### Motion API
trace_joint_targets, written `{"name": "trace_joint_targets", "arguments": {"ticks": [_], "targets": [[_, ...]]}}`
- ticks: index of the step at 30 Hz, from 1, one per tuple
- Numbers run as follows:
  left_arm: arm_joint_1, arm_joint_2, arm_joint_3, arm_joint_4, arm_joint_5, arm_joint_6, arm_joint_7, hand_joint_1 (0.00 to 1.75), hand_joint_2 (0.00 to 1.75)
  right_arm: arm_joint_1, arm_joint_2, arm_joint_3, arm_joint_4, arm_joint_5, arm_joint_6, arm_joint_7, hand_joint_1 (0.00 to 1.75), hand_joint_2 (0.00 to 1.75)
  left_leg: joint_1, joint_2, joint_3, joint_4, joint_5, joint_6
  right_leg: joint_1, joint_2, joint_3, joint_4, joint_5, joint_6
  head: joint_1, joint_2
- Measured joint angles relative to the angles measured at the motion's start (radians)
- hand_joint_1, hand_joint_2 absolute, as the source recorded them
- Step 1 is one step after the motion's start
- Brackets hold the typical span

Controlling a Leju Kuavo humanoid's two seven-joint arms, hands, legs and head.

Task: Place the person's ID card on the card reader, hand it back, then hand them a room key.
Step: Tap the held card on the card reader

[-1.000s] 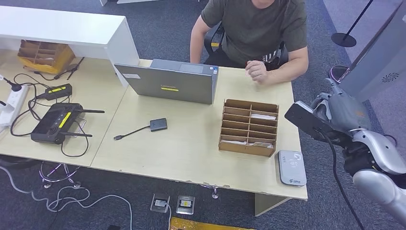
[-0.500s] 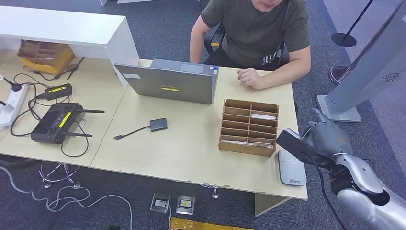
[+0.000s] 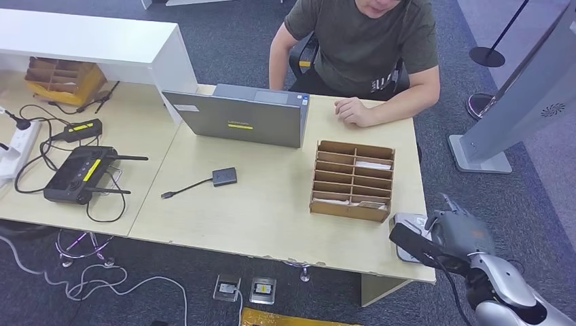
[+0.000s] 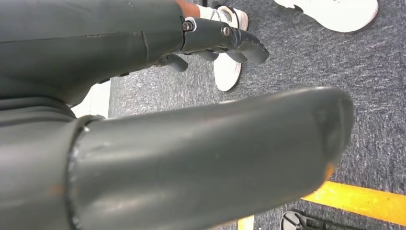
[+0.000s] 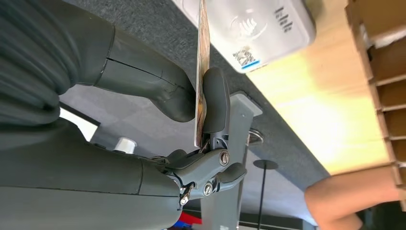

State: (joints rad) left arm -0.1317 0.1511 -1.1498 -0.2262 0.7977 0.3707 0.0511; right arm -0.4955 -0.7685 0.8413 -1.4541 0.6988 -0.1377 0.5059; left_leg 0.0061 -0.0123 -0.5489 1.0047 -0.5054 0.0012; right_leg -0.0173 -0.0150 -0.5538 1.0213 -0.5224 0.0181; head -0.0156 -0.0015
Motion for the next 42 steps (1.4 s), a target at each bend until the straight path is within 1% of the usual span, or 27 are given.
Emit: {"name": "trace_joint_targets", "arguments": {"ticks": [6,15,21,30,42], "targets": [[0.000,0.000,0.000,0.000,0.001,0.000,0.000,0.00,0.00,0.007,0.031,0.007,0.027,0.033,-0.006,-0.040,1.75,1.75,0.000,0.000,0.000,0.000,0.000,0.000,0.000,0.000,0.000,0.000,0.000,0.000,0.000,0.000],[-0.001,0.000,0.000,0.000,-0.007,-0.002,0.002,0.00,0.00,-0.001,0.061,0.012,0.053,0.039,0.005,-0.047,1.75,1.75,0.000,0.000,0.000,0.000,0.000,0.000,0.000,0.000,0.000,0.000,0.000,0.000,0.000,0.000],[-0.002,0.000,0.000,0.000,-0.008,-0.004,0.005,0.00,0.00,-0.011,0.080,0.028,0.090,0.004,0.005,-0.033,1.75,1.75,0.000,0.000,0.000,0.000,0.000,0.000,0.000,0.000,0.000,0.000,0.000,0.000,0.000,0.000],[-0.001,0.000,0.000,0.000,-0.009,-0.007,0.005,0.00,0.00,-0.013,0.087,0.031,0.152,-0.016,-0.020,-0.026,1.75,1.75,0.000,0.000,0.000,0.000,0.000,0.000,0.000,0.000,0.000,0.000,0.000,0.000,0.000,0.000],[0.000,0.001,0.000,0.000,-0.008,-0.004,0.005,0.00,0.00,-0.013,0.088,0.029,0.178,-0.028,-0.024,-0.032,1.75,1.75,0.000,0.000,0.001,0.000,0.000,0.000,0.000,0.000,0.001,0.000,0.000,0.000,0.000,0.000]]}}
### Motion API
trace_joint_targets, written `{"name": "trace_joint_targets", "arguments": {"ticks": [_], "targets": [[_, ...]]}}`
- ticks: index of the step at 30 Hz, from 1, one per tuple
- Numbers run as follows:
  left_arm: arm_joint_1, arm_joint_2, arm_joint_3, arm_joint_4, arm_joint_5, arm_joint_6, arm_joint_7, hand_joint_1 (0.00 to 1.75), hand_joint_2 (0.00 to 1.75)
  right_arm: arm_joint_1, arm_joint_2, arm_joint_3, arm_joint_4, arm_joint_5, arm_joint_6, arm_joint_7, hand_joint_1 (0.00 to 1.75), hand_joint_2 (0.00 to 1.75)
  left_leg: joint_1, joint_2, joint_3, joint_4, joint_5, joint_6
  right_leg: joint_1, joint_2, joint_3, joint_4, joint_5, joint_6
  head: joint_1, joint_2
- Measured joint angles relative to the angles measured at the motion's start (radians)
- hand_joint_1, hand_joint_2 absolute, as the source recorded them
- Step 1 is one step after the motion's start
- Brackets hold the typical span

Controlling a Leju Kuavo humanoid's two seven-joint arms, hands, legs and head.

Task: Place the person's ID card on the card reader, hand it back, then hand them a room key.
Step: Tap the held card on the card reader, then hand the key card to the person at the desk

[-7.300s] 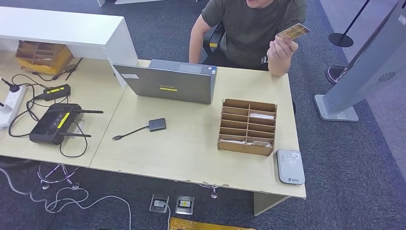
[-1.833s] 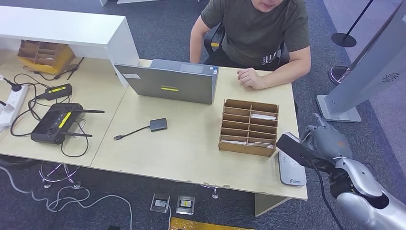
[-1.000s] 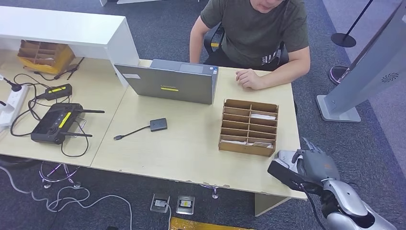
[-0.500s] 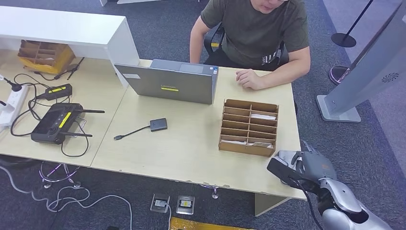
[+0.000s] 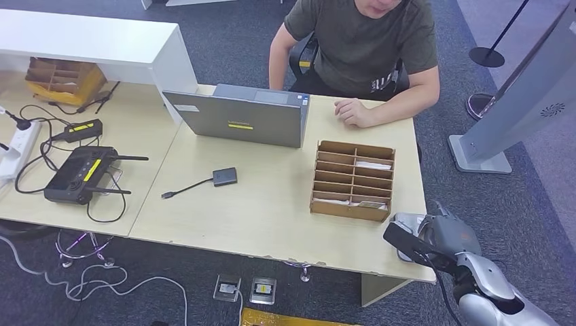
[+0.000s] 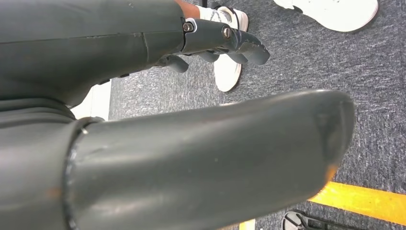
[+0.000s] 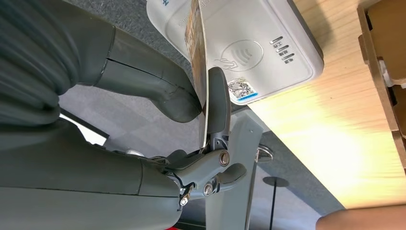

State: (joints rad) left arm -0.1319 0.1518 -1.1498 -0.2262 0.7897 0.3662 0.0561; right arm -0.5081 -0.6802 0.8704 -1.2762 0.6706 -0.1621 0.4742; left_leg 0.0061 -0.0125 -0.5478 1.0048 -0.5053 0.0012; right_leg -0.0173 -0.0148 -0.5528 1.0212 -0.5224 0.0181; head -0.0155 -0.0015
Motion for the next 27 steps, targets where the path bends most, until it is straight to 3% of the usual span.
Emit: {"name": "trace_joint_targets", "arguments": {"ticks": [22,27], "targets": [[0.000,0.001,0.000,0.000,0.000,-0.001,0.000,0.00,0.00,-0.008,0.000,-0.008,-0.021,0.032,-0.007,-0.010,1.75,1.75,0.000,0.000,0.000,0.000,0.000,0.000,0.000,0.002,0.001,0.000,0.000,0.000,0.000,0.000],[0.000,0.003,0.000,0.000,0.001,-0.001,0.000,0.00,0.00,-0.115,-0.004,-0.019,-0.143,0.120,0.043,0.042,1.75,1.75,0.000,0.003,0.000,0.000,0.001,-0.001,0.000,0.005,-0.001,0.001,0.001,0.000,0.000,0.000]]}}
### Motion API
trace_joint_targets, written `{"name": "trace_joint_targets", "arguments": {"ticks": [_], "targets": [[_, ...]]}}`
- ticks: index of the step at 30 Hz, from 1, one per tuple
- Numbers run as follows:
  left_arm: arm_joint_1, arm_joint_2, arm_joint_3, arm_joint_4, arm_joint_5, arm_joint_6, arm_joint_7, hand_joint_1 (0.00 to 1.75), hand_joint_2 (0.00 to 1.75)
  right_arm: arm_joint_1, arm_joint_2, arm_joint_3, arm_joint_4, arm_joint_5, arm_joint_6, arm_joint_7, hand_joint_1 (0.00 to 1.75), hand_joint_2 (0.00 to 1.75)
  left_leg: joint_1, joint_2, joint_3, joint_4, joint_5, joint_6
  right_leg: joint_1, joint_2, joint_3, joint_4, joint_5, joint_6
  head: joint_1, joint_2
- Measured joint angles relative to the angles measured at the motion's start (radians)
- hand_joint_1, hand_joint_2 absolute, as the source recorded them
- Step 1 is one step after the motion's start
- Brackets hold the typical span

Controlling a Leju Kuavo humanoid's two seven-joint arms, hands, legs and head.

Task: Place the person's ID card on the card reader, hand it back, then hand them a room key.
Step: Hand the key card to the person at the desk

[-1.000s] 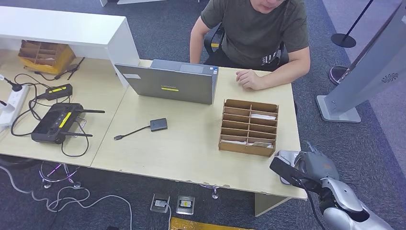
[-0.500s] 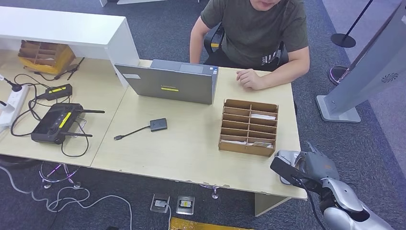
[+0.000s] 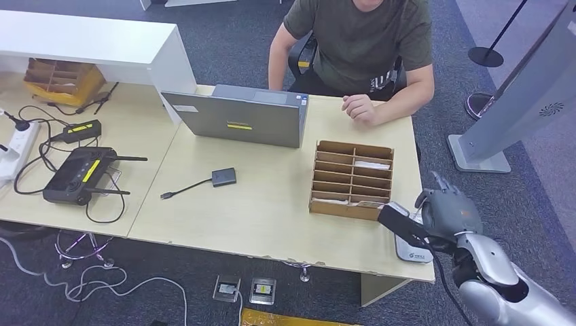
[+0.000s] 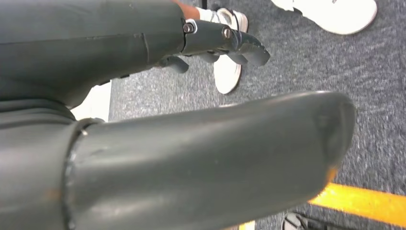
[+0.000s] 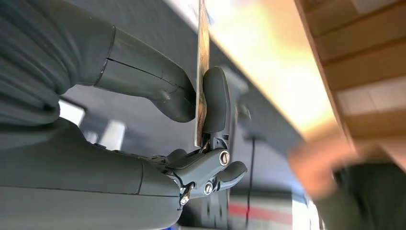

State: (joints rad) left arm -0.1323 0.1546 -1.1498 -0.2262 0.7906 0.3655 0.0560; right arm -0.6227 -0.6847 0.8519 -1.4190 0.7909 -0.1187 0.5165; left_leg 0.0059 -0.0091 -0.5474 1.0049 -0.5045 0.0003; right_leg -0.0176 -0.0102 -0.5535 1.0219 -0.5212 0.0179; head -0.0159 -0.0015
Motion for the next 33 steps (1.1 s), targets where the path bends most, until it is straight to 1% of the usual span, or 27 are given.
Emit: {"name": "trace_joint_targets", "arguments": {"ticks": [3,5,8,15,26,29,33], "targets": [[0.000,0.001,0.000,0.000,0.003,0.000,0.000,0.00,0.00,-0.116,-0.017,-0.007,-0.080,0.060,0.076,0.030,1.75,1.75,0.000,0.001,0.000,0.000,0.000,0.000,0.000,0.000,0.000,0.000,0.000,0.000,0.000,0.000],[0.001,0.001,0.000,0.000,0.004,0.000,0.000,0.00,0.00,-0.180,-0.029,-0.010,-0.117,0.066,0.112,0.033,1.75,1.75,0.000,0.001,0.000,0.000,0.000,0.000,0.000,0.000,0.000,0.000,0.000,0.000,0.000,0.000],[0.001,0.001,0.000,0.000,0.006,0.000,0.000,0.00,0.00,-0.226,-0.040,-0.012,-0.163,0.071,0.124,0.035,1.75,1.75,0.000,0.001,0.000,0.000,0.000,0.000,0.000,0.000,0.000,0.000,0.000,0.000,0.000,0.000],[0.001,-0.002,0.000,0.000,0.016,0.004,-0.001,0.00,0.00,-0.287,-0.047,0.006,-0.211,0.163,0.157,0.023,1.75,1.75,0.000,0.001,0.000,0.000,0.000,0.000,0.000,0.000,0.000,-0.001,0.000,0.000,0.000,0.000],[0.006,-0.006,0.000,0.000,0.014,0.009,-0.005,0.00,0.00,-0.317,-0.035,0.028,-0.211,0.163,0.167,0.004,1.75,1.75,0.000,0.001,0.000,0.000,0.000,0.000,0.000,0.000,0.000,0.000,0.000,0.000,0.000,0.000],[0.004,-0.007,0.000,0.000,0.010,0.009,-0.005,0.00,0.00,-0.319,-0.019,0.039,-0.190,0.151,0.162,-0.019,1.75,1.75,0.000,0.001,-0.001,0.000,0.000,0.000,0.000,0.000,0.000,0.000,0.000,0.000,0.000,0.000],[-0.002,-0.011,0.000,0.000,0.007,0.009,-0.008,0.00,0.00,-0.324,0.028,0.057,-0.123,0.143,0.137,-0.059,1.75,1.75,0.001,0.001,-0.001,0.000,0.000,0.000,0.001,0.000,0.000,0.000,0.000,0.000,0.000,0.000]]}}
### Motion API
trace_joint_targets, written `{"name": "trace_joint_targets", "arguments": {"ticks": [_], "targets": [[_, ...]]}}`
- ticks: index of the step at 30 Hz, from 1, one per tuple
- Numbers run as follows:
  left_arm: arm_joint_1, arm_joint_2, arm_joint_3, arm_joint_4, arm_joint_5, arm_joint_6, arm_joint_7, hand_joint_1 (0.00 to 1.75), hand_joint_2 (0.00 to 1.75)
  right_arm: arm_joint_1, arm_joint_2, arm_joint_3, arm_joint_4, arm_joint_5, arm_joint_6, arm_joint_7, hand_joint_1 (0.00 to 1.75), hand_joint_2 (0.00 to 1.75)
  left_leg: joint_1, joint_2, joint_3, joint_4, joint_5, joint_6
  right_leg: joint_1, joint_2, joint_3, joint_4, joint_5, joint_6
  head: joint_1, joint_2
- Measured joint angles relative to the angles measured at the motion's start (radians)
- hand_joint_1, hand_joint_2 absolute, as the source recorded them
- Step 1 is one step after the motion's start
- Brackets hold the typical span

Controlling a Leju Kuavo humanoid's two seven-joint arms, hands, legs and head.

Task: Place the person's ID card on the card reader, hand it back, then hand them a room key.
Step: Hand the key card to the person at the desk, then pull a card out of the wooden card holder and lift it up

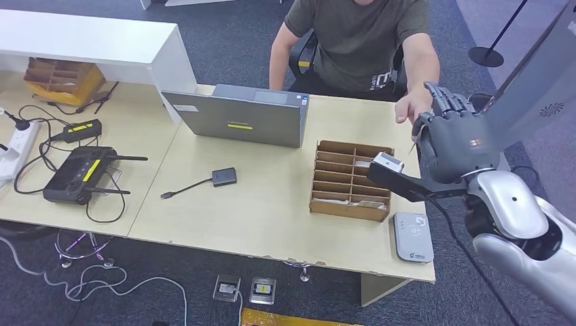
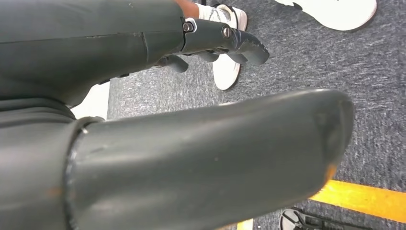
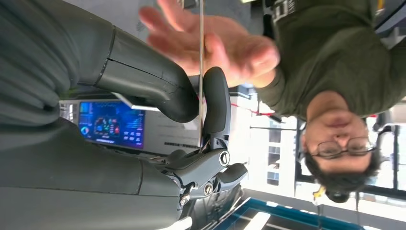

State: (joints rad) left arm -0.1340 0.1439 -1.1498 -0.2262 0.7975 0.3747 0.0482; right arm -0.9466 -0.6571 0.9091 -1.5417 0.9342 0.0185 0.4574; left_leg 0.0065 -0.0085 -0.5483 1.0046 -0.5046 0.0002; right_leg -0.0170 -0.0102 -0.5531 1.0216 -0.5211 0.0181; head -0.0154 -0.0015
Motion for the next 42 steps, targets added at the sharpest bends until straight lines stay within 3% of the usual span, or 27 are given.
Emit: {"name": "trace_joint_targets", "arguments": {"ticks": [11,12,14,15,16,18,26,32,37,42], "targets": [[-0.018,-0.018,0.000,0.000,-0.031,-0.016,0.013,0.00,0.00,-0.044,0.118,0.031,0.202,-0.022,-0.016,-0.022,1.75,1.75,0.000,-0.001,0.000,0.000,0.000,0.000,0.000,0.000,0.000,0.000,0.000,0.000,0.000,0.000],[-0.020,-0.020,0.000,0.000,-0.031,-0.017,0.015,0.00,0.00,-0.048,0.125,0.032,0.214,-0.025,-0.015,-0.023,1.55,1.75,0.000,0.000,0.000,0.000,0.000,0.000,0.000,0.000,0.000,0.000,0.000,0.000,0.000,0.000],[-0.022,-0.024,0.000,0.000,-0.031,-0.018,0.019,0.00,0.00,-0.057,0.137,0.034,0.237,-0.029,-0.012,-0.024,0.68,1.75,0.000,0.000,0.000,0.000,0.000,0.000,0.000,0.000,0.000,0.000,0.000,0.000,0.000,0.000],[-0.023,-0.026,0.000,0.000,-0.031,-0.018,0.021,0.00,0.00,-0.061,0.143,0.036,0.249,-0.032,-0.011,-0.024,0.24,1.31,0.000,0.000,0.000,0.000,0.000,0.000,0.000,0.000,0.000,0.000,0.000,0.000,0.000,0.000],[-0.023,-0.028,0.000,0.000,-0.031,-0.019,0.023,0.00,0.00,-0.064,0.148,0.037,0.260,-0.035,-0.010,-0.023,0.00,0.87,0.000,0.000,0.000,0.000,0.000,0.000,0.000,0.000,0.000,0.000,0.000,0.000,0.000,0.000],[-0.023,-0.032,0.000,0.000,-0.031,-0.019,0.026,0.00,0.00,-0.066,0.156,0.038,0.280,-0.047,-0.014,-0.017,0.00,0.00,0.000,0.000,0.000,0.000,0.000,0.000,0.000,0.000,0.000,0.000,0.000,0.000,0.000,0.000],[-0.023,-0.040,0.000,0.000,-0.031,-0.017,0.027,0.00,0.00,-0.056,0.164,0.030,0.312,-0.124,-0.120,-0.002,0.00,0.00,0.000,0.000,0.000,0.000,0.000,0.000,0.000,0.000,-0.001,0.000,0.000,0.000,0.000,0.000],[-0.023,-0.043,0.000,0.000,-0.031,-0.016,0.027,0.00,0.00,-0.048,0.168,0.028,0.322,-0.128,-0.136,-0.003,0.00,0.00,0.000,0.000,0.000,0.000,0.000,0.000,0.000,0.000,-0.001,0.000,0.000,0.000,0.000,0.000],[-0.022,-0.044,0.000,0.000,-0.031,-0.017,0.026,0.00,0.00,-0.016,0.168,0.011,0.316,-0.177,-0.233,-0.021,0.00,0.00,0.000,0.000,0.009,0.000,0.000,0.000,0.000,0.000,-0.001,0.000,0.000,0.000,0.000,0.000],[-0.019,-0.044,0.000,0.000,-0.029,-0.018,0.024,0.00,0.00,0.009,0.162,0.004,0.291,-0.199,-0.240,-0.046,0.00,0.00,0.000,0.000,0.017,0.001,0.001,0.000,0.000,0.001,-0.002,0.000,0.001,0.000,-0.001,0.000]]}}
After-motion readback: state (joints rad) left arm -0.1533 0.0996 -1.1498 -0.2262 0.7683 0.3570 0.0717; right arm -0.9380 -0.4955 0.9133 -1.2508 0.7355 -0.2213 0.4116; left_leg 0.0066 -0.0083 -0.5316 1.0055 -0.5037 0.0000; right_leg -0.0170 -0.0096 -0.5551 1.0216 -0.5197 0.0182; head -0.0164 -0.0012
